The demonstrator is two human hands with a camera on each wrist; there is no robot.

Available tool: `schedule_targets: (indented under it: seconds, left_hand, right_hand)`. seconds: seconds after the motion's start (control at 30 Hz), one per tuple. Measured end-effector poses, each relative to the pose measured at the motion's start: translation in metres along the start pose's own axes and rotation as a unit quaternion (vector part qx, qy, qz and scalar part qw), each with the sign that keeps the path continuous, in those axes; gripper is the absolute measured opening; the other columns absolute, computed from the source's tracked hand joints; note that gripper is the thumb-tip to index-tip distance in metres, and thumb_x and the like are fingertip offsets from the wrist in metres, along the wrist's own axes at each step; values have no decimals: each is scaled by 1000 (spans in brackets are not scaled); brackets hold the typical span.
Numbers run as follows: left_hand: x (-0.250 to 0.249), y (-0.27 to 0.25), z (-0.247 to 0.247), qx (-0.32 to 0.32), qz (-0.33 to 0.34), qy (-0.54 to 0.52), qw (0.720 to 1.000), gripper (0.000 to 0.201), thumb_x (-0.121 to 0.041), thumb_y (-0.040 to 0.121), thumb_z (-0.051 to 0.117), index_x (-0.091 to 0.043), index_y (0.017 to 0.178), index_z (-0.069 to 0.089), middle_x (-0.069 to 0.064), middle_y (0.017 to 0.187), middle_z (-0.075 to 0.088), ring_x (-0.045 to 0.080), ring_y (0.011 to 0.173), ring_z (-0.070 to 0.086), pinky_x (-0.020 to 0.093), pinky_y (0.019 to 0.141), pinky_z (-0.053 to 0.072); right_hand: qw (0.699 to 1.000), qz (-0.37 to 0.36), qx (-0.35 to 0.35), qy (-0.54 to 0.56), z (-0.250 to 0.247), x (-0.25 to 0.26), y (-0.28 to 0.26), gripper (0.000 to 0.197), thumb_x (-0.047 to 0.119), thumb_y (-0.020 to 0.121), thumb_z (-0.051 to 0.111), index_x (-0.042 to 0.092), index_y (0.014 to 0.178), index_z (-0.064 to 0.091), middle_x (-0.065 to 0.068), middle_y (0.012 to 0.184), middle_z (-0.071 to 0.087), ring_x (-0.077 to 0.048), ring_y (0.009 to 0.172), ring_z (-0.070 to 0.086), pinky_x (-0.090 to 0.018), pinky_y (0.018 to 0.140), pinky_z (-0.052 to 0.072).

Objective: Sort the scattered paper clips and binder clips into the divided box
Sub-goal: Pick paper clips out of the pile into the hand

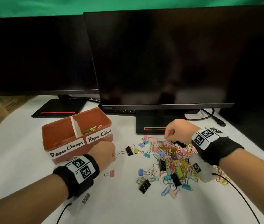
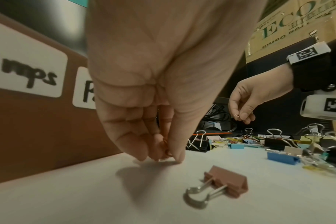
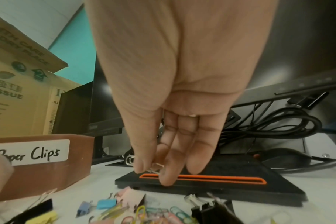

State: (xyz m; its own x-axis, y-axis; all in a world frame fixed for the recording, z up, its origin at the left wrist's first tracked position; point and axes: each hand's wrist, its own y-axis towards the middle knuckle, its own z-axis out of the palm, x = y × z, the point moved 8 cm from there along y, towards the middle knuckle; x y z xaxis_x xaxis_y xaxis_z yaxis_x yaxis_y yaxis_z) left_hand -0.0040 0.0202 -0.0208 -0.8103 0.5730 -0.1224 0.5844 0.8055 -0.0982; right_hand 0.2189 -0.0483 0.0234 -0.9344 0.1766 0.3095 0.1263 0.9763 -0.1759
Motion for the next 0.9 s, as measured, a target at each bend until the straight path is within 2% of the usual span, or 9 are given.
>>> schedule_targets:
  seconds: [0.2,0.27,0.33,0.4,0.5,0.6,0.73,0.8,0.9]
  left_hand:
    - [-12,5,-1,5,31,29,999,15,-21,91,54,-16,98,67,0,109,59,15,102,58,20,89,45]
    - [-12,7,0,3,42,10,999,11,-19,90,54,-19,86,63,-4,101,58,11,96,58,13,81,43]
    - [-12,8,1,8,57,-9,998,23,-17,89,54,-27,69,51,-12,82,54,5,81,53,4,64,36]
    - [-11,9,2,6,64,-9,998,23,-18,88,55,-27,68,50,-15,68,46,1,72,48,2,56,32]
    - [-12,10,-3,-18,73,-2,997,2,-21,83,61,-23,82,60,-13,81,50,5,80,53,9,68,37]
    - [-8,14,-1,-1,55,1,998,15,-24,79,63,-28,90,54,-10,96,55,10,93,55,24,84,42]
    - [-8,17,2,56,51,10,997,13,-29,84,62,-25,95,66,-8,111,50,12,103,51,16,85,34]
    - [-10,16,5,77,57,6,995,15,-28,86,59,-21,96,68,-10,104,56,11,101,53,14,82,33]
    - [-13,12,12,104,66,-28,992,6,-21,87,57,-19,88,63,-17,78,50,4,82,50,12,74,36]
  right_hand:
    - [999,31,35,-26,18,-10,15,32,21,83,68,17,114,63,6,101,55,-7,90,51,-20,82,43]
    - [998,38,44,-32,25,-13,21,38,24,81,69,17,117,61,3,113,58,-8,91,51,-21,81,43]
    - [996,45,63,-40,34,-15,28,41,27,79,71,18,118,61,1,122,56,-11,98,54,-22,82,45]
    - [995,47,78,-49,40,-14,31,41,27,77,73,20,116,62,2,125,55,-15,108,55,-25,87,47]
    - [994,39,87,-48,45,-7,33,33,24,77,74,21,108,67,3,125,54,-18,113,53,-29,93,47]
    - [992,33,104,-58,53,-3,34,27,24,78,72,18,104,69,1,115,61,-16,104,57,-27,89,49]
    - [991,44,103,-74,56,-4,36,26,24,79,71,13,103,68,-3,111,63,-19,102,58,-30,92,49]
    - [990,39,108,-86,56,-3,35,28,25,81,69,12,105,67,-3,112,62,-19,103,58,-28,91,48]
    - [992,18,104,-76,54,3,32,22,23,82,68,12,101,69,-3,109,63,-17,98,59,-23,81,47]
